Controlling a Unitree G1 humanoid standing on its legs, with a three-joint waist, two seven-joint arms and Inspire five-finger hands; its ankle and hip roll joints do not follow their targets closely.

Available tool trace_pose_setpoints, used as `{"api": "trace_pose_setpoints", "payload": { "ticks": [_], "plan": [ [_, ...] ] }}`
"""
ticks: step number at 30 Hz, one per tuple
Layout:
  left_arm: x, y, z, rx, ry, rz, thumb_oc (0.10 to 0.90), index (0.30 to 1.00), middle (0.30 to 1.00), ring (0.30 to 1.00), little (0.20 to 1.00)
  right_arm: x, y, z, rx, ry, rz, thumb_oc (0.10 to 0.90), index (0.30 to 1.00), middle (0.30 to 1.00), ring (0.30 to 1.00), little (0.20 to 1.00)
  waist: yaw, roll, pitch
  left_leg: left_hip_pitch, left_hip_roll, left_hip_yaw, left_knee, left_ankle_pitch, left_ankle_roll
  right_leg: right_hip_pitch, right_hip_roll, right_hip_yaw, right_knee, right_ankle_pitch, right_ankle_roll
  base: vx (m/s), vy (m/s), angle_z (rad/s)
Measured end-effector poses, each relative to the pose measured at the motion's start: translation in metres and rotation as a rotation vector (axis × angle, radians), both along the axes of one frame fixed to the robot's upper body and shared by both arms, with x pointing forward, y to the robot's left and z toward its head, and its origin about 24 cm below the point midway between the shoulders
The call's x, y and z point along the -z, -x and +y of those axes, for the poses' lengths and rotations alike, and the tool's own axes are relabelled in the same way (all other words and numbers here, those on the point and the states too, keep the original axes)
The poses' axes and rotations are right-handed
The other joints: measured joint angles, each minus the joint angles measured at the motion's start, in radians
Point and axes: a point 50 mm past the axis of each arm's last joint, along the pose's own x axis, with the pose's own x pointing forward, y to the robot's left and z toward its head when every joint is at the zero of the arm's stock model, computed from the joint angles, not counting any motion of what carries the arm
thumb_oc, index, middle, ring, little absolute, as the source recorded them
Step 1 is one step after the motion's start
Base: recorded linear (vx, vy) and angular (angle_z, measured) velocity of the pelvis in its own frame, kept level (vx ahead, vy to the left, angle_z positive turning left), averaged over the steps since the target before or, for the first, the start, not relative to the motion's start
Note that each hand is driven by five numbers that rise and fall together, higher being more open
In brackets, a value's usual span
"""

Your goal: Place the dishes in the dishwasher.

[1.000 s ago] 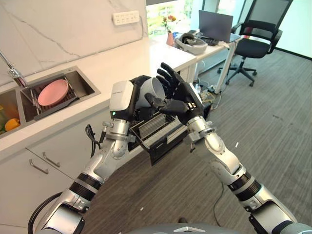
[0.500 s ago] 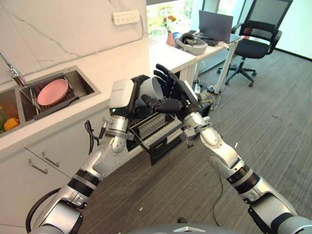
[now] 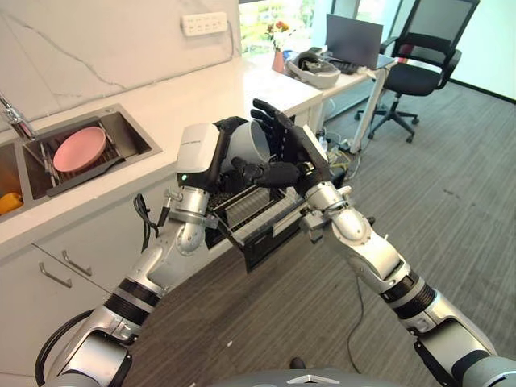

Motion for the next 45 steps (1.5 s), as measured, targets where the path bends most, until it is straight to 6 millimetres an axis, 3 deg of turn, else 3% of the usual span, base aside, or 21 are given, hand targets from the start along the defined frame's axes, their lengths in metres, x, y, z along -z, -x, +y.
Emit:
{"api": "trace_pose_setpoints", "payload": {
  "ticks": [2,3,4,5,6,24,26,27,32,37,40,45],
  "plan": [
    [-0.004,0.001,0.000,0.000,0.007,-0.014,0.400,0.300,0.300,0.300,0.300,-0.003,0.001,0.000,0.000,-0.002,-0.016,0.800,0.900,0.900,0.900,0.900,-0.002,0.000,0.000,0.000,0.000,0.000,0.000,0.000,0.000,-0.001,0.000,0.000,0.000,0.000,0.000,0.00,0.000,0.00],
    [-0.006,0.001,0.000,0.004,0.011,-0.023,0.400,0.300,0.300,0.300,0.300,-0.006,0.002,0.000,-0.001,-0.009,-0.025,0.720,0.780,0.780,0.780,0.780,-0.002,0.001,0.000,0.000,0.000,0.000,0.000,0.000,0.000,-0.001,0.000,0.000,0.000,0.000,0.000,0.00,0.000,0.00],
    [-0.008,0.002,0.000,0.004,0.015,-0.031,0.400,0.300,0.300,0.300,0.300,-0.007,0.002,0.000,-0.003,-0.014,-0.032,0.599,0.599,0.599,0.599,0.599,-0.003,0.001,0.000,0.000,0.000,0.000,0.000,0.000,-0.001,-0.001,0.000,0.000,0.000,0.000,0.000,0.00,0.000,0.00],
    [-0.010,0.002,0.000,0.006,0.019,-0.039,0.400,0.300,0.300,0.300,0.300,-0.009,0.003,0.000,-0.001,-0.017,-0.041,0.554,0.531,0.531,0.531,0.531,-0.003,0.001,0.001,0.000,0.000,0.000,0.000,-0.001,-0.001,-0.001,0.000,0.000,0.000,0.000,0.000,0.00,0.000,0.00],
    [-0.011,0.003,-0.001,0.008,0.022,-0.047,0.400,0.300,0.300,0.300,0.300,-0.010,0.003,-0.001,0.004,-0.010,-0.056,0.400,0.300,0.300,0.300,0.300,-0.003,0.001,0.001,0.000,0.000,0.000,0.000,-0.001,-0.001,-0.001,0.000,0.000,0.000,0.000,0.000,0.00,0.000,0.00],
    [-0.012,0.011,-0.018,0.112,-0.051,-0.101,0.400,0.300,0.300,0.300,0.300,-0.032,-0.003,-0.021,0.170,-0.044,-0.179,0.400,0.300,0.300,0.300,0.300,-0.006,0.016,0.010,0.000,0.000,-0.001,0.000,0.000,-0.001,0.001,0.000,-0.001,0.000,0.003,-0.005,0.00,0.000,0.00],
    [-0.011,0.012,-0.020,0.128,-0.050,-0.100,0.400,0.300,0.300,0.300,0.300,-0.032,-0.004,-0.022,0.176,-0.048,-0.181,0.518,0.476,0.476,0.476,0.476,-0.006,0.018,0.011,0.000,0.000,-0.001,0.000,0.000,-0.001,0.002,0.000,-0.001,0.000,0.003,-0.005,0.00,0.000,0.00],
    [-0.011,0.012,-0.020,0.127,-0.050,-0.100,0.400,0.300,0.300,0.300,0.300,-0.032,-0.003,-0.022,0.176,-0.049,-0.183,0.800,0.900,0.900,0.900,0.900,-0.008,0.019,0.011,0.001,0.000,-0.001,0.000,0.000,-0.001,0.002,0.000,-0.001,0.000,0.003,-0.005,0.00,0.000,0.00],
    [-0.017,0.011,-0.013,0.089,-0.023,-0.137,0.400,0.300,0.300,0.300,0.300,-0.033,0.010,-0.020,0.138,-0.085,-0.213,0.800,0.900,0.900,0.900,0.900,-0.012,0.021,0.012,0.001,0.000,-0.001,0.000,0.000,-0.001,0.003,0.000,-0.001,0.000,0.003,-0.005,0.00,0.000,0.00],
    [-0.024,0.009,-0.009,0.079,-0.023,-0.170,0.400,0.300,0.300,0.300,0.300,-0.046,0.028,-0.013,0.055,-0.144,-0.310,0.800,0.900,0.900,0.900,0.900,-0.011,0.022,0.012,0.002,0.000,-0.001,0.000,0.000,-0.001,0.004,0.000,-0.001,0.000,0.003,-0.005,0.00,0.000,0.00],
    [-0.025,0.009,-0.006,0.069,-0.048,-0.178,0.400,0.300,0.300,0.300,0.300,-0.052,0.032,-0.020,0.061,-0.130,-0.357,0.800,0.900,0.900,0.900,0.900,-0.012,0.022,0.012,0.003,0.000,-0.001,0.000,0.000,-0.001,0.003,0.000,-0.001,0.000,0.000,-0.001,0.00,0.000,0.00],
    [-0.025,0.010,-0.005,0.068,-0.055,-0.181,0.400,0.300,0.300,0.300,0.300,-0.041,0.031,-0.030,0.109,-0.123,-0.315,0.800,0.900,0.900,0.900,0.900,-0.013,0.023,0.012,0.002,0.000,-0.001,0.000,0.000,-0.001,0.003,0.000,-0.001,0.000,0.000,-0.001,0.00,0.000,0.00]
  ]
}}
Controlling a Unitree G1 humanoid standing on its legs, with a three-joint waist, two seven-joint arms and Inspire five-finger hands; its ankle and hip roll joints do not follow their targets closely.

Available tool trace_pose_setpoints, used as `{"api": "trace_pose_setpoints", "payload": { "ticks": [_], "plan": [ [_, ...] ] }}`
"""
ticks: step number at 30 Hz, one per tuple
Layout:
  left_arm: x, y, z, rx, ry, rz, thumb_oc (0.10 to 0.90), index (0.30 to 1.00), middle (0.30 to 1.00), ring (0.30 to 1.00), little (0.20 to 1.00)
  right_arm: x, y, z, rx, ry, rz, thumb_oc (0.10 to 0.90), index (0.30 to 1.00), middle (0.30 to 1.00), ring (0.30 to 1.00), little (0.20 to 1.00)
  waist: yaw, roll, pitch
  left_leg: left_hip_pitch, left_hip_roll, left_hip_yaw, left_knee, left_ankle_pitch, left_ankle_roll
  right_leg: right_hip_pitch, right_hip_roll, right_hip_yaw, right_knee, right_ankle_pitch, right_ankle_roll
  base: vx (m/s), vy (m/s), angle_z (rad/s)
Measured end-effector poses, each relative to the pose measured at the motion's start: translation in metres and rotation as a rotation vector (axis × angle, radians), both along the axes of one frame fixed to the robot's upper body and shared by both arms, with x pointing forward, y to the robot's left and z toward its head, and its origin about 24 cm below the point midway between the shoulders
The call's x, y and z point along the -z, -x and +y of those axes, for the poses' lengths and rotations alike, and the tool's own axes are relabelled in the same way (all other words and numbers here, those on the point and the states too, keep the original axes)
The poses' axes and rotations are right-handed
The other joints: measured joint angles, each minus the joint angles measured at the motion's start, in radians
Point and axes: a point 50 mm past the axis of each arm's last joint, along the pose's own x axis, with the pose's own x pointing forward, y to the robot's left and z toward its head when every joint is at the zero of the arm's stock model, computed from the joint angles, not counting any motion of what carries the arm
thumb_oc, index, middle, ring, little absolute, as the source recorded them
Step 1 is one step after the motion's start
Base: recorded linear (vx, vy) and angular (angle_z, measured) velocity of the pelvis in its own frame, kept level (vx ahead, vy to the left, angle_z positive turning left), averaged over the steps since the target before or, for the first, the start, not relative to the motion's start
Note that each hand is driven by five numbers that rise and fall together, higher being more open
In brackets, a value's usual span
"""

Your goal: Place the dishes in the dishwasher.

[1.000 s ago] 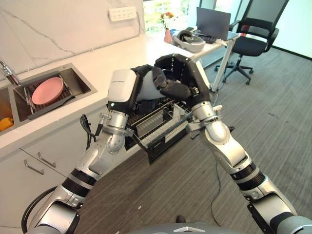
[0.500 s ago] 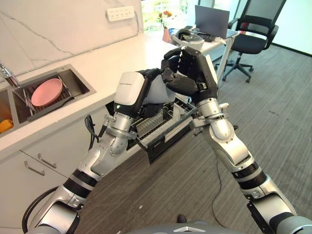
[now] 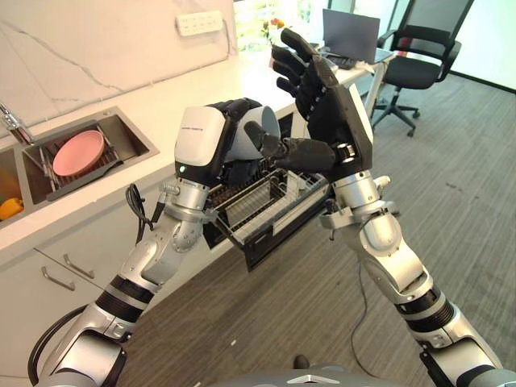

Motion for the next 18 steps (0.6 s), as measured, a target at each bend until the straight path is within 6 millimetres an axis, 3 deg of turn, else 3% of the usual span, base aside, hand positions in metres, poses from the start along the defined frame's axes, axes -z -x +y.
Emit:
{"api": "trace_pose_setpoints", "payload": {
  "ticks": [10,18],
  "plan": [
    [0.000,0.001,0.007,-0.036,-0.001,-0.008,0.400,0.300,0.300,0.300,0.300,0.018,-0.005,-0.025,0.023,-0.167,0.162,0.800,0.900,0.900,0.900,0.900,0.001,-0.001,0.000,-0.001,0.000,0.000,0.000,0.000,0.000,0.000,0.000,0.000,0.000,0.000,0.000,0.00,0.000,0.00],
    [0.002,0.002,0.008,-0.041,0.008,-0.008,0.400,0.300,0.300,0.300,0.300,0.029,-0.011,-0.029,0.019,-0.204,0.239,0.800,0.900,0.900,0.900,0.900,0.003,-0.005,0.003,-0.001,0.000,0.000,0.000,0.000,0.000,0.000,0.000,-0.001,0.000,0.000,0.000,0.00,0.000,0.00]
  ]
}}
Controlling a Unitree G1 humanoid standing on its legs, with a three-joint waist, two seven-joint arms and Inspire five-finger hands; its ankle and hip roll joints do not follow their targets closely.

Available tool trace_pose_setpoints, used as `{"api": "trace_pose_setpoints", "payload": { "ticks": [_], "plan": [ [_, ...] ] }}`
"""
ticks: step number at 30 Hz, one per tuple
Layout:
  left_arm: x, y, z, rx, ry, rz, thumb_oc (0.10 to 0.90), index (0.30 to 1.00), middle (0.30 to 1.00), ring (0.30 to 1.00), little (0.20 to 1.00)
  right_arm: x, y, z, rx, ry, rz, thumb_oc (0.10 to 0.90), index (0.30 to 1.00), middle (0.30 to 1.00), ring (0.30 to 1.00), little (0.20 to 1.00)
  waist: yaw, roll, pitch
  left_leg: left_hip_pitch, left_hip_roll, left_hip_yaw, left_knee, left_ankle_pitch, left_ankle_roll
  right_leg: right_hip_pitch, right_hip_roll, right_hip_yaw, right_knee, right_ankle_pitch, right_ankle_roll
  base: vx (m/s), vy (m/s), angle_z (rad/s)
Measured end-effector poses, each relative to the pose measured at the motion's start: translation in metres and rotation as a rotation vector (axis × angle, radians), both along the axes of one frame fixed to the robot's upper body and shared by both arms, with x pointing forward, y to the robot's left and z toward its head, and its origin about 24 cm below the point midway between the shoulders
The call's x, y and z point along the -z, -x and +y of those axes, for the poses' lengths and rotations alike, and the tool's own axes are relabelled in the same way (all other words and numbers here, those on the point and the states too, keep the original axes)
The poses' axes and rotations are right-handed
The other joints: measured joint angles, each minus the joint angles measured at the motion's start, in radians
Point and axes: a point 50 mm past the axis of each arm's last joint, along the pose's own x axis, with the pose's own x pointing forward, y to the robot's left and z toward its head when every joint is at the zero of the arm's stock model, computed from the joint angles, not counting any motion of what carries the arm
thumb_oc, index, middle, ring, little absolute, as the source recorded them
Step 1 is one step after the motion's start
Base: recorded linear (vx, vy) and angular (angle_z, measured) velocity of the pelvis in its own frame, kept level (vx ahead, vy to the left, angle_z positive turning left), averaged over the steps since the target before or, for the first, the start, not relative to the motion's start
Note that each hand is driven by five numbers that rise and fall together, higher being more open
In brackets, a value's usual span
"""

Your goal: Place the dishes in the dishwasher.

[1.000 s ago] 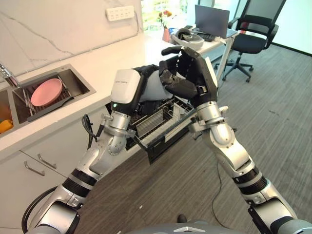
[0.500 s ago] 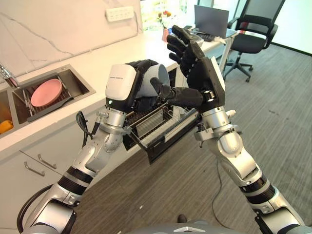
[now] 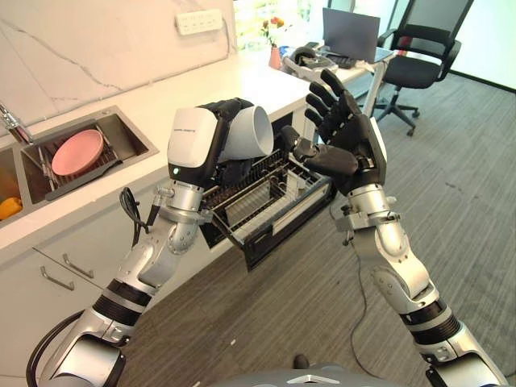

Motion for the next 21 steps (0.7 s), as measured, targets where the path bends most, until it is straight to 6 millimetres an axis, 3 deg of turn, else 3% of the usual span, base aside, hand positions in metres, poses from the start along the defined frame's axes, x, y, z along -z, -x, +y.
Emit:
{"api": "trace_pose_setpoints", "payload": {
  "ticks": [9,21],
  "plan": [
    [0.001,0.001,-0.006,0.033,0.016,0.014,0.400,0.300,0.300,0.300,0.300,0.011,0.003,0.015,-0.100,0.043,0.047,0.800,0.900,0.900,0.900,0.900,0.001,-0.007,0.003,-0.001,0.000,-0.002,0.000,0.000,0.000,0.000,0.000,-0.002,0.000,0.003,-0.004,0.00,0.000,0.00],
    [0.008,0.003,-0.013,0.083,-0.035,0.075,0.400,0.300,0.300,0.300,0.300,0.016,-0.004,0.007,-0.090,0.091,0.091,0.800,0.900,0.900,0.900,0.900,0.002,-0.028,0.008,-0.002,0.000,-0.003,0.000,0.000,0.000,0.000,0.000,-0.002,0.000,0.003,-0.004,0.00,0.000,0.00]
  ]
}}
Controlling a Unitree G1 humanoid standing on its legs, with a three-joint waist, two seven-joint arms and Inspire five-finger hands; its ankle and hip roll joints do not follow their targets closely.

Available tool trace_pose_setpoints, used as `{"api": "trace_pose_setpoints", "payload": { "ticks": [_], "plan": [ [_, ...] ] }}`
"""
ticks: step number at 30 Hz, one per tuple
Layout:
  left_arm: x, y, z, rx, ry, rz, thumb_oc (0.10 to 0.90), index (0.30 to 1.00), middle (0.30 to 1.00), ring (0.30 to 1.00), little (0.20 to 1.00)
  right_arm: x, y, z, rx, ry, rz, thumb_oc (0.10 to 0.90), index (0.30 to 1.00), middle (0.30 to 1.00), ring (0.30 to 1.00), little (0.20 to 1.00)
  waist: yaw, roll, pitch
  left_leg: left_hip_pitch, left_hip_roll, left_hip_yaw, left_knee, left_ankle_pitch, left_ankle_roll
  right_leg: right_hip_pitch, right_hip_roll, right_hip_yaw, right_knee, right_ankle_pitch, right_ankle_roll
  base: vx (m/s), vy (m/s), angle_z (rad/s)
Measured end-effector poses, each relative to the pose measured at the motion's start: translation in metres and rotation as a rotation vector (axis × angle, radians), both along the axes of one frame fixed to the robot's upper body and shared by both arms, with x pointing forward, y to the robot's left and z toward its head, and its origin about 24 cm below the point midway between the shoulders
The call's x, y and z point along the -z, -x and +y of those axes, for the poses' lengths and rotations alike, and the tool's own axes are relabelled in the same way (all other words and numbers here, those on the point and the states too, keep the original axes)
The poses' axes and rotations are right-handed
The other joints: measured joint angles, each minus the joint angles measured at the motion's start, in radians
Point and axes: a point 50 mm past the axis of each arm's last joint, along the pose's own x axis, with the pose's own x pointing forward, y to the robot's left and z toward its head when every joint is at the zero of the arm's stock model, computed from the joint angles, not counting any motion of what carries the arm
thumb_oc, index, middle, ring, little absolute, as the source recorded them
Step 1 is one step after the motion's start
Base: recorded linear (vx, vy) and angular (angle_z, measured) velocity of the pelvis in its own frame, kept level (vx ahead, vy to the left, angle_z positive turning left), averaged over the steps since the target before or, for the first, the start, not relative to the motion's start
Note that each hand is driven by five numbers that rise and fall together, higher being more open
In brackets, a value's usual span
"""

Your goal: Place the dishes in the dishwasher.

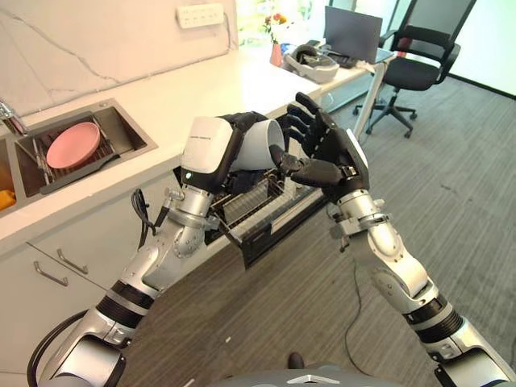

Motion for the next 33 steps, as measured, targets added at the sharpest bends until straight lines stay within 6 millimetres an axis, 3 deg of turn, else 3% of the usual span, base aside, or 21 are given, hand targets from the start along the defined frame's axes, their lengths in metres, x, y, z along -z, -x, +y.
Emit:
{"api": "trace_pose_setpoints", "payload": {
  "ticks": [6,13,16,23,30,33],
  "plan": [
    [-0.007,0.004,-0.001,0.023,-0.018,-0.027,0.400,0.300,0.300,0.300,0.300,0.002,-0.003,-0.001,-0.016,-0.005,0.031,0.800,0.900,0.900,0.900,0.900,0.000,-0.006,0.002,-0.001,0.000,0.000,0.000,0.000,0.000,-0.001,0.000,0.000,0.000,0.000,0.000,0.00,0.000,0.00],
    [-0.014,0.006,0.009,0.023,-0.114,-0.042,0.400,0.300,0.300,0.300,0.300,-0.023,-0.015,-0.006,-0.116,0.256,-0.057,0.800,0.900,0.900,0.900,0.900,-0.002,-0.027,-0.002,-0.001,0.000,0.000,0.000,0.000,0.000,-0.001,0.000,0.001,0.000,0.000,0.000,0.00,0.000,0.00],
    [-0.015,0.006,0.011,0.025,-0.140,-0.043,0.400,0.300,0.300,0.300,0.300,-0.029,-0.017,-0.004,-0.141,0.275,-0.077,0.800,0.900,0.900,0.900,0.900,-0.002,-0.030,-0.002,-0.001,0.000,0.000,0.000,0.000,0.000,-0.001,0.000,0.001,0.000,0.000,0.000,0.00,0.000,0.00],
    [-0.014,0.007,0.010,0.041,-0.166,-0.031,0.400,0.300,0.300,0.300,0.300,-0.022,-0.024,-0.001,-0.160,0.261,-0.036,0.800,0.900,0.900,0.900,0.900,0.000,-0.030,-0.003,0.000,0.000,0.000,0.000,0.000,0.000,0.000,0.000,0.001,0.000,0.000,0.000,0.00,0.000,0.00],
    [-0.019,0.024,-0.017,0.198,-0.211,-0.080,0.400,0.300,0.300,0.300,0.300,0.001,-0.033,0.007,-0.162,0.246,0.064,0.800,0.900,0.900,0.900,0.900,-0.002,-0.029,-0.003,0.001,0.000,0.000,0.000,0.000,0.000,0.002,0.000,-0.001,0.002,0.000,0.000,0.00,0.000,0.00],
    [-0.019,0.023,-0.017,0.193,-0.204,-0.078,0.400,0.300,0.300,0.300,0.300,0.002,-0.033,0.012,-0.157,0.221,0.068,0.800,0.900,0.900,0.900,0.900,-0.003,-0.029,-0.003,0.003,0.001,0.000,0.000,0.000,0.000,0.004,0.000,-0.002,0.000,0.000,0.000,0.00,0.000,0.00]
  ]
}}
